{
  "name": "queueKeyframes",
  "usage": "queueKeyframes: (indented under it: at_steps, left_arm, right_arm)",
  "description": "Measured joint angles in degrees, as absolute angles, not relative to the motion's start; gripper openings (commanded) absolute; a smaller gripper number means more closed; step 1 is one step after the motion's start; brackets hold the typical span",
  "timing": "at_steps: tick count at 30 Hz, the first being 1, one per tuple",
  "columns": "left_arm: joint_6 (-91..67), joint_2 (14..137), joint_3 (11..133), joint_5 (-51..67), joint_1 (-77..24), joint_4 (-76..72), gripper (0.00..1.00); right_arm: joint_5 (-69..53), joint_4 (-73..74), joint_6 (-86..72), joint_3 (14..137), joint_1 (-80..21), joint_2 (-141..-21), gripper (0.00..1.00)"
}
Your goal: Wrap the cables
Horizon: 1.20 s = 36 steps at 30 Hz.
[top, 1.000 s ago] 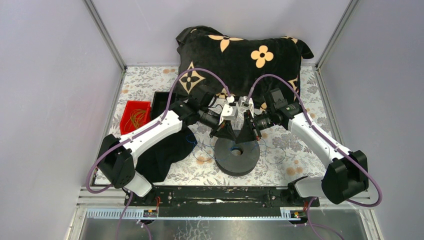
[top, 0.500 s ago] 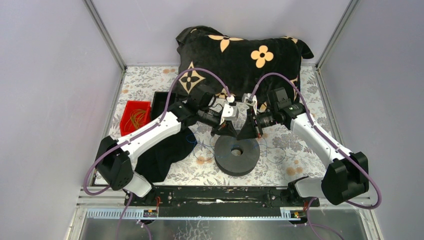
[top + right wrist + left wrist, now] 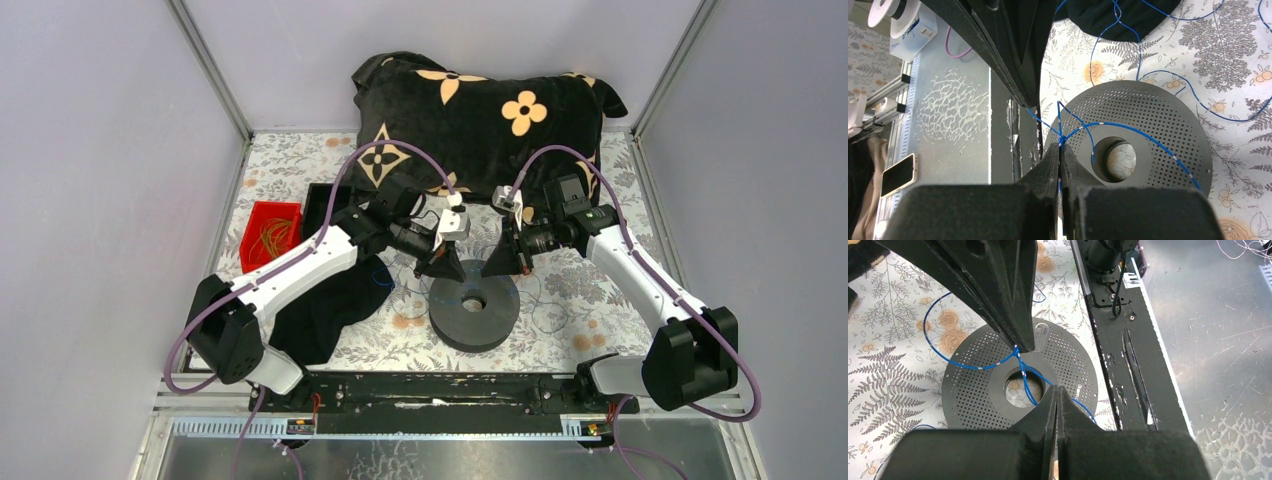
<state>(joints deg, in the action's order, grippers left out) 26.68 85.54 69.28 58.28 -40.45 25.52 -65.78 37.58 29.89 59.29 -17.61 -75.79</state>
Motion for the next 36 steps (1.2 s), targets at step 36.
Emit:
queueKeyframes:
  at_steps: [36]
  left_arm:
    - [23.2,89.4,71.4,56.1,-43.5,23.7,0.00]
  right_arm:
    - [-71.0,47.1,38.4,62.9,-20.6,-79.9,0.20]
